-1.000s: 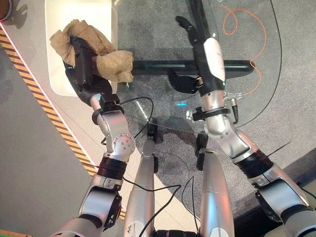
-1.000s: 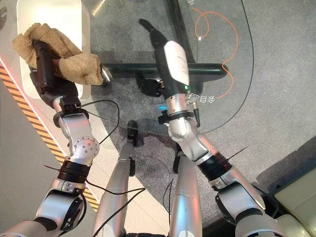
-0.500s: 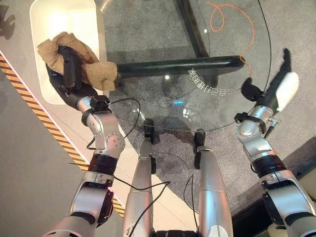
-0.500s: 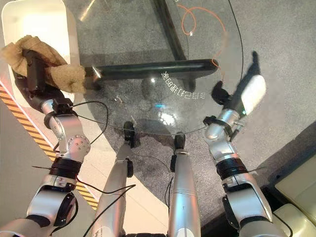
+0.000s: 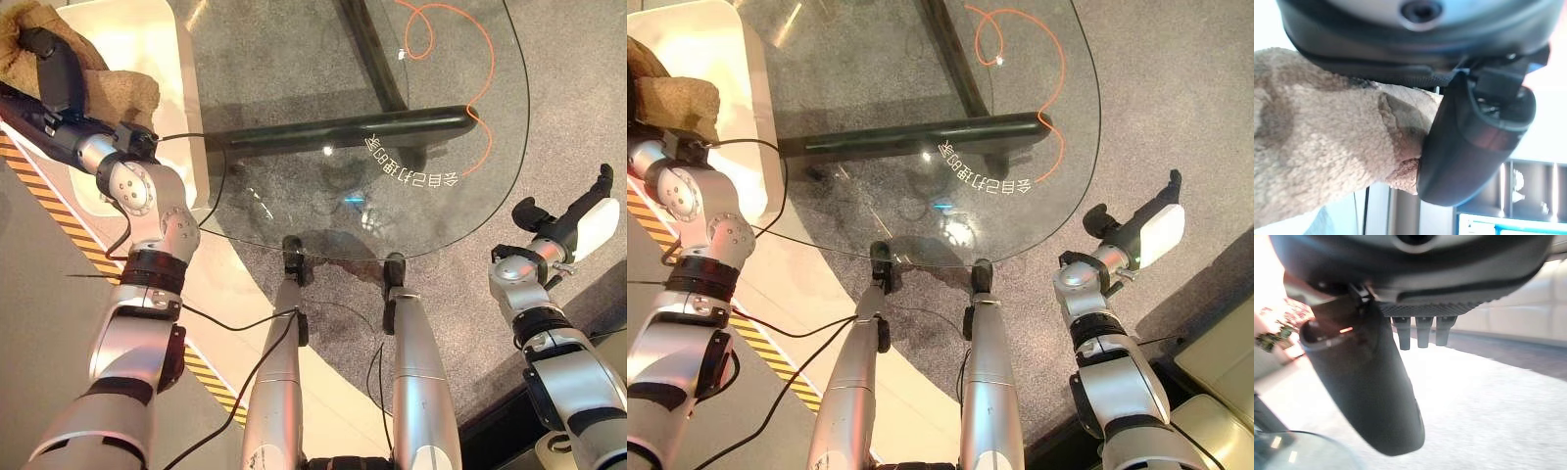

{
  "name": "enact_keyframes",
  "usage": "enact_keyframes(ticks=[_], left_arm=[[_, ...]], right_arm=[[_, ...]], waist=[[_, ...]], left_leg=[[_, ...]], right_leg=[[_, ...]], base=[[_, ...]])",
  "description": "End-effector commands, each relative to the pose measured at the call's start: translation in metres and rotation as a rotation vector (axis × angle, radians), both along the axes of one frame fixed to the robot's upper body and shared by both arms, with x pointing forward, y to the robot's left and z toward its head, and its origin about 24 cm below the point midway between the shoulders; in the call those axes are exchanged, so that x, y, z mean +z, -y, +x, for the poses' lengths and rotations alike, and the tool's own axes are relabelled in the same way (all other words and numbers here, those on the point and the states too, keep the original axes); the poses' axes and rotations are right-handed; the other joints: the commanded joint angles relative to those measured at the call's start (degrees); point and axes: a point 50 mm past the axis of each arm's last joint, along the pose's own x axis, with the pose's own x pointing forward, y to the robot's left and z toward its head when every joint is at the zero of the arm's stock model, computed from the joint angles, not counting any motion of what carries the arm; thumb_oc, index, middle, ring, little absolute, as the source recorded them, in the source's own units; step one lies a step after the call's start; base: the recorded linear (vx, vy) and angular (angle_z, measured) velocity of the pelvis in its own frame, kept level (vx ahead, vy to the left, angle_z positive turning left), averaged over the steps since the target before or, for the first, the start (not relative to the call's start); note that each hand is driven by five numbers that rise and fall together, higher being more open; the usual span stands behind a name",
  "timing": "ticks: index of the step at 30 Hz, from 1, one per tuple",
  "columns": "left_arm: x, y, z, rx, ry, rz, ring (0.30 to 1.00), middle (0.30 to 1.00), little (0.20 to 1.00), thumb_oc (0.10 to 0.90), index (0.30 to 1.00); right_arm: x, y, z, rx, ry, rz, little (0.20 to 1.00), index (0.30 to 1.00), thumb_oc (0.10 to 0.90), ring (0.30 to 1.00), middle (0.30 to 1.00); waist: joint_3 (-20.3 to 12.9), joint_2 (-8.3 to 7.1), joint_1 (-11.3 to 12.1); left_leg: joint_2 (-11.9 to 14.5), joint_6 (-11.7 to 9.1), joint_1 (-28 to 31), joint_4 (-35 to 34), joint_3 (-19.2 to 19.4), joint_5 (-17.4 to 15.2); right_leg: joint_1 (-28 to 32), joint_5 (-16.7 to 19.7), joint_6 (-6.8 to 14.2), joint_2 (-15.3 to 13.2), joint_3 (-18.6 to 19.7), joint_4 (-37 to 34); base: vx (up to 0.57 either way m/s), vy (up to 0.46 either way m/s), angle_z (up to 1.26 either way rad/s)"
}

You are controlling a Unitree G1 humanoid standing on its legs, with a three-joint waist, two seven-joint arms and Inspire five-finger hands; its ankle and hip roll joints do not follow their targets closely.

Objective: Wipe the table with a cloth and put it in the basket.

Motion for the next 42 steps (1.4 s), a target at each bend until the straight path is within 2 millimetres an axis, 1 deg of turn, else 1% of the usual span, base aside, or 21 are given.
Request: enact_keyframes(ticks=[1,2,3,4,5,6,8,9,10,12,13,15,17,19,20,22,29,35,42], left_arm=[[0.064,-0.023,-0.023,0.202,0.142,0.163,0.3,0.3,0.2,0.1,0.3],[0.063,-0.025,-0.02,0.232,0.085,0.191,0.3,0.3,0.2,0.1,0.3],[0.062,-0.027,-0.02,0.245,0.069,0.198,0.3,0.3,0.2,0.1,0.3],[0.06,-0.028,-0.019,0.264,0.048,0.203,0.3,0.3,0.2,0.1,0.3],[0.06,-0.029,-0.017,0.278,-0.001,0.229,0.3,0.3,0.2,0.1,0.3],[0.059,-0.03,-0.016,0.284,-0.022,0.23,0.3,0.3,0.2,0.1,0.3],[0.054,-0.037,-0.013,0.319,-0.102,0.253,0.3,0.3,0.2,0.1,0.3],[0.054,-0.037,-0.012,0.325,-0.121,0.268,0.3,0.3,0.2,0.1,0.3],[0.05,-0.04,-0.009,0.348,-0.192,0.304,0.3,0.3,0.2,0.1,0.3],[0.049,-0.042,-0.008,0.364,-0.235,0.329,0.3,0.3,0.2,0.1,0.3],[0.044,-0.044,-0.005,0.385,-0.31,0.366,0.3,0.3,0.2,0.1,0.3],[0.042,-0.047,-0.004,0.393,-0.34,0.371,0.3,0.3,0.2,0.1,0.3],[0.033,-0.054,-0.003,0.41,-0.416,0.369,0.3,0.3,0.2,0.1,0.3],[0.03,-0.057,-0.003,0.418,-0.449,0.359,0.3,0.3,0.2,0.1,0.3],[0.027,-0.059,-0.003,0.416,-0.47,0.357,0.3,0.3,0.2,0.1,0.3],[0.02,-0.063,-0.002,0.427,-0.531,0.361,0.3,0.3,0.2,0.1,0.3],[0.012,-0.068,-0.001,0.446,-0.624,0.407,0.3,0.3,0.2,0.1,0.3],[0.013,-0.067,0.002,0.437,-0.674,0.458,0.3,0.3,0.2,0.1,0.3],[0.014,-0.07,0.002,0.428,-0.716,0.457,0.3,0.3,0.2,0.1,0.3]], right_arm=[[0.006,0.022,-0.009,-0.058,0.005,-0.027,0.9,0.9,0.8,0.9,0.9],[-0.001,0.023,-0.011,-0.057,-0.051,-0.043,0.9,0.9,0.8,0.9,0.9],[-0.002,0.024,-0.011,-0.056,-0.067,-0.051,0.9,0.9,0.8,0.9,0.9],[-0.005,0.025,-0.012,-0.054,-0.098,-0.058,0.9,0.9,0.8,0.9,0.9],[-0.007,0.027,-0.013,-0.049,-0.124,-0.059,0.9,0.9,0.8,0.9,0.9],[-0.01,0.027,-0.014,-0.047,-0.144,-0.06,0.9,0.9,0.8,0.9,0.9],[-0.019,0.029,-0.018,-0.035,-0.192,-0.055,0.9,0.9,0.8,0.9,0.9],[-0.019,0.03,-0.018,-0.032,-0.195,-0.055,0.9,0.9,0.8,0.9,0.9],[-0.026,0.028,-0.02,-0.018,-0.228,-0.058,0.9,0.9,0.8,0.9,0.9],[-0.029,0.026,-0.02,-0.001,-0.251,-0.061,0.9,0.9,0.8,0.9,0.9],[-0.038,0.023,-0.022,0.014,-0.293,-0.056,0.9,0.9,0.8,0.9,0.9],[-0.04,0.022,-0.022,0.02,-0.301,-0.047,0.9,0.9,0.8,0.9,0.9],[-0.05,0.021,-0.026,0.037,-0.344,-0.039,0.9,0.9,0.8,0.9,0.9],[-0.052,0.019,-0.026,0.043,-0.355,-0.037,0.9,0.9,0.8,0.9,0.9],[-0.054,0.02,-0.028,0.045,-0.366,-0.037,0.9,0.9,0.8,0.9,0.9],[-0.058,0.019,-0.03,0.048,-0.383,-0.041,0.9,0.9,0.8,0.9,0.9],[-0.059,0.017,-0.03,0.051,-0.381,-0.051,0.9,0.9,0.8,0.9,0.9],[-0.06,0.013,-0.029,0.062,-0.374,-0.056,0.9,0.9,0.8,0.9,0.9],[-0.06,0.014,-0.029,0.066,-0.38,-0.062,0.9,0.9,0.8,0.9,0.9]], waist=[[-1.27,-0.29,0.49],[-1.27,-0.32,0.41],[-1.27,-0.23,0.38],[-1.27,-0.22,0.32],[-1.27,-0.21,0.29],[-1.27,-0.2,0.25],[-1.27,-0.26,0.08],[-1.27,-0.29,0.06],[-1.27,-0.36,-0.09],[-1.27,-0.47,-0.18],[-1.27,-0.52,-0.29],[-1.27,-0.56,-0.34],[-1.27,-0.7,-0.49],[-1.27,-0.76,-0.57],[-1.27,-0.81,-0.64],[-1.27,-0.87,-0.78],[-1.27,-1.09,-0.88],[-1.27,-1.59,-1.03],[-1.27,-1.72,-1.31]], left_leg=[[-4.22,4.66,1.56,7.42,4.47,-11.44],[-4.16,4.63,1.86,7.82,4.47,-12.04],[-4.11,4.65,1.39,7.72,4.53,-11.53],[-4.11,4.65,1.7,7.96,4.53,-12.05],[-4.1,4.7,1.23,7.91,4.58,-11.57],[-4.11,4.68,1.51,8.11,4.55,-12.01],[-4.04,4.67,1.22,8.28,4.56,-12.02],[-4.04,4.69,0.83,8.21,4.57,-11.6],[-4.11,4.78,1.06,8.59,4.48,-12.14],[-4.15,4.84,0.51,8.59,4.52,-11.73],[-4.23,4.91,0.74,8.78,4.49,-12.21],[-4.25,4.97,0.22,8.64,4.53,-11.69],[-4.26,5.01,0.51,8.8,4.57,-12.19],[-4.26,5.05,-0.05,8.69,4.57,-11.68],[-4.29,5.01,0.22,8.97,4.51,-12.2],[-4.34,5.1,-0.21,9.25,4.45,-12.19],[-4.36,5.24,-1.1,9.4,4.31,-12.17],[-4.28,5.27,-2.04,9.62,4.24,-12.12],[-4.32,5.27,-2.75,9.94,4.22,-12.17]], right_leg=[[2.97,6.43,-1.77,3.99,-3.29,-12.59],[3.25,5.8,-1.81,3.97,-3.26,-12.21],[2.79,6.29,-1.9,4.0,-3.25,-12.36],[3.03,5.71,-1.92,4.05,-3.2,-12.01],[2.57,6.18,-2.04,4.11,-3.19,-12.13],[2.83,5.73,-2.0,4.11,-3.16,-11.91],[2.52,5.66,-2.05,4.25,-3.07,-11.75],[2.14,6.09,-2.09,4.29,-3.04,-11.87],[2.29,5.53,-2.12,4.47,-2.93,-11.33],[1.76,5.97,-2.14,4.57,-2.85,-11.41],[1.87,5.43,-2.16,4.7,-2.74,-11.06],[1.36,5.96,-2.21,4.77,-2.77,-11.28],[1.59,5.44,-2.2,4.91,-2.77,-11.03],[1.06,5.95,-2.28,4.98,-2.79,-11.25],[1.3,5.41,-2.24,5.0,-2.72,-10.95],[0.76,5.4,-2.37,5.2,-2.57,-10.59],[-0.13,5.74,-2.25,5.41,-2.37,-10.58],[-0.94,6.13,-2.16,5.51,-2.23,-10.59],[-1.69,6.48,-2.0,5.59,-2.1,-10.57]], base=[[0.05,0.023,-0.01],[0.03,0.031,0.0],[0.05,0.037,-0.01],[0.01,0.036,-0.01],[0.04,0.03,-0.01],[0.03,0.036,-0.01],[0.03,0.031,-0.01],[0.0,0.0,0.0],[0.03,0.024,-0.02],[0.02,0.011,-0.01],[0.0,0.0,0.0],[0.0,0.0,0.0],[0.02,0.013,0.0],[0.0,0.0,0.0],[0.0,0.0,0.0],[0.02,0.017,0.0],[0.0,0.0,0.0],[0.0,0.0,0.0],[0.0,0.0,0.0]])
